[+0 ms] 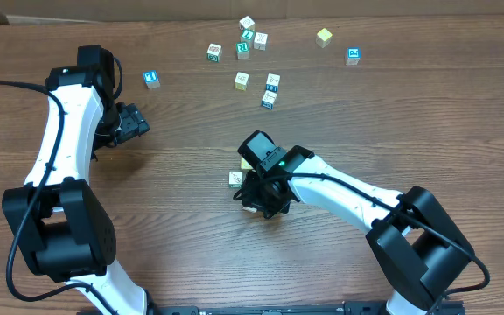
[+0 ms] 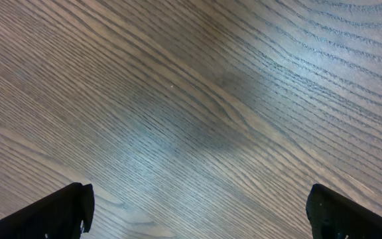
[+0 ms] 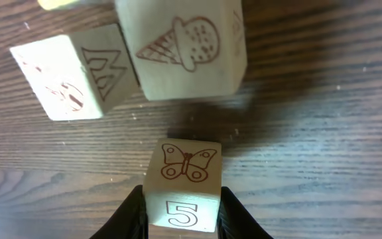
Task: Form a circle
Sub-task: 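Open the right gripper and raise it back to the upper right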
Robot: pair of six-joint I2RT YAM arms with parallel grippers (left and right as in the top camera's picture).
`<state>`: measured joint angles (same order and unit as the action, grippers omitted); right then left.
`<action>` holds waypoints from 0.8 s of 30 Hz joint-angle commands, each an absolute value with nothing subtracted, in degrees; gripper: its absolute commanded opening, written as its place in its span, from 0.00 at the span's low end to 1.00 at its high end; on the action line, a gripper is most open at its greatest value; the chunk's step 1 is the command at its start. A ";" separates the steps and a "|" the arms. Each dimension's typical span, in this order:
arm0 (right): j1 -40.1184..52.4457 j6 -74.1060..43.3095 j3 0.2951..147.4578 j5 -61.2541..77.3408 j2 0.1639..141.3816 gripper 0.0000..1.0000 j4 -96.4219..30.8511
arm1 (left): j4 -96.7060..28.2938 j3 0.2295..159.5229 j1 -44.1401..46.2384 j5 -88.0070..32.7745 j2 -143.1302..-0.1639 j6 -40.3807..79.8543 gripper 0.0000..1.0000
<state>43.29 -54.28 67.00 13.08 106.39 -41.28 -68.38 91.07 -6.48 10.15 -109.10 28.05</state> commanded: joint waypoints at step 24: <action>39.79 -41.98 81.49 8.82 105.65 0.72 -53.12 | -68.53 91.98 -6.35 10.92 -108.09 27.00 1.00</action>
